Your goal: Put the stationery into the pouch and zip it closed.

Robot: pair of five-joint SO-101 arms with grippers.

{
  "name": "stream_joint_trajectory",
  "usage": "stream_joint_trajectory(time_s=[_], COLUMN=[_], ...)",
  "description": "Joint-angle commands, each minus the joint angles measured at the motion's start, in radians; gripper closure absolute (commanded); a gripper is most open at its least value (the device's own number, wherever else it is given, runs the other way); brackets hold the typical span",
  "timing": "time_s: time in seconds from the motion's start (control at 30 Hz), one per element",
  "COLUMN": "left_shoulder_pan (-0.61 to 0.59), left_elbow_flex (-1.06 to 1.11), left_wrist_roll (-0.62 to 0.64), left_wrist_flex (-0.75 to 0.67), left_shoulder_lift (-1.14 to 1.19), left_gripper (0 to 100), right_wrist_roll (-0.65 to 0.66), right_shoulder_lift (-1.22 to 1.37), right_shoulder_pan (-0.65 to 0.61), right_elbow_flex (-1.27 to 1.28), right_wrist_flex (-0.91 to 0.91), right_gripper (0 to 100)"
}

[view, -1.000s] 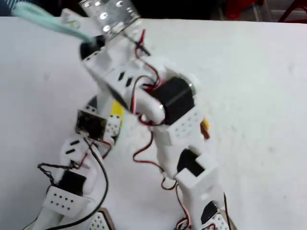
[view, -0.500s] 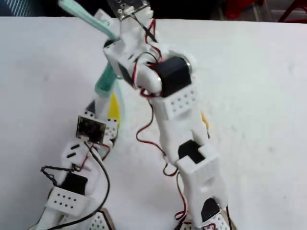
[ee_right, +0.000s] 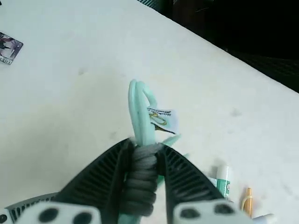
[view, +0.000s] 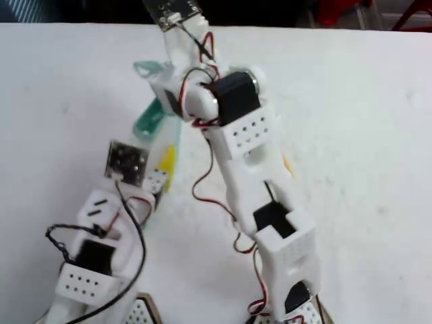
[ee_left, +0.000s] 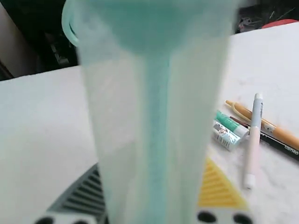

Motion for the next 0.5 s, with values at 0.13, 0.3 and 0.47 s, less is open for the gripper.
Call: stream_joint_trajectory(time_s=[0.13,0.3,0.47], left_shoulder_pan=[-0.019,-0.012,-0.016], left_elbow_flex=[-0.181,-0.161,-0.034], left_wrist_roll=[0.018,0.02,0.017], left_wrist_flex=[0.195,0.238,0.23], left_shoulder_lift=[-0.028,-0.265,-0.484], left_gripper=[83,83,83], right_wrist_roll=[0.002,0.002,0.0], right_shoulder_lift=[-0.021,-0.021,-0.03], right_shoulder_pan=[-0.045,-0.039,-0.039], right_elbow_flex=[0.011,0.011,0.011], right_wrist_flex=[0.015,0.018,0.021], right_gripper=[98.1,98.1,98.1])
